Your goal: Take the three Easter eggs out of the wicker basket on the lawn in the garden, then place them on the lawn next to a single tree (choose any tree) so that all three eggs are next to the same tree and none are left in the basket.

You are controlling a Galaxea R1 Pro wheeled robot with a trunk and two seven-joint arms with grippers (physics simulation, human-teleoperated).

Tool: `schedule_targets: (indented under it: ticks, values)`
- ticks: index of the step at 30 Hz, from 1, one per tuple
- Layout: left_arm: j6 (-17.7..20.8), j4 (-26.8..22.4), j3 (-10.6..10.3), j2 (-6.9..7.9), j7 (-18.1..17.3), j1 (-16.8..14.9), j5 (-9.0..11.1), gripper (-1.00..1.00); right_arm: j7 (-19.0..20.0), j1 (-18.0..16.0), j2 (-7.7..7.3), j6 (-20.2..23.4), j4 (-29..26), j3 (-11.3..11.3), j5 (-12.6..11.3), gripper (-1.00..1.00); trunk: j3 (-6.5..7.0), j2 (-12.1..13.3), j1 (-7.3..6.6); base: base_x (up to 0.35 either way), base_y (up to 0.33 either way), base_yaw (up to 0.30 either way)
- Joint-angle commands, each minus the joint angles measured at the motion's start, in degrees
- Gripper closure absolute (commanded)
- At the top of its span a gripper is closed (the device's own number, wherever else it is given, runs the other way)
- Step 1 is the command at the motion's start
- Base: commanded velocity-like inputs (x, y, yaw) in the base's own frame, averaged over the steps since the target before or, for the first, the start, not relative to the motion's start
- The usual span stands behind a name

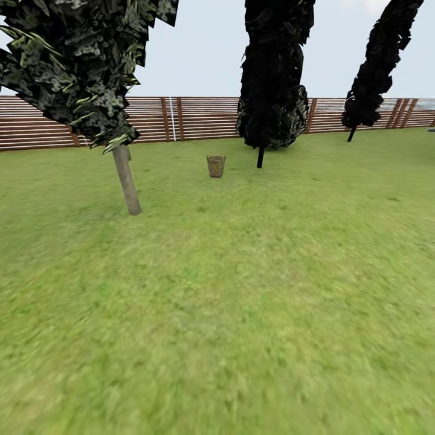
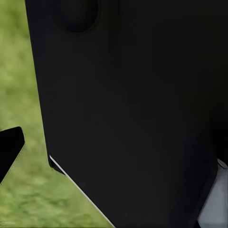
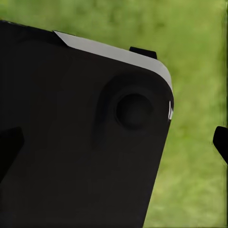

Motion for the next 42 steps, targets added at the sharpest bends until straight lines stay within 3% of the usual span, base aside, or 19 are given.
schedule_targets:
  ticks: [1,42]
  values:
    - [-0.1,-0.1,0.0,0.00,-0.1,0.0,0.1,-1.00,0.0,0.0,0.03,-0.2,0.0,0.1,0.2,-1.00,-0.04,0.0,0.03,0.330,0.000,0.000]
    - [0.0,-0.5,0.0,0.00,-0.1,0.0,0.0,-1.00,0.0,0.0,0.12,-0.3,0.0,0.1,0.2,-1.00,-0.04,0.0,0.03,0.330,0.000,0.000]
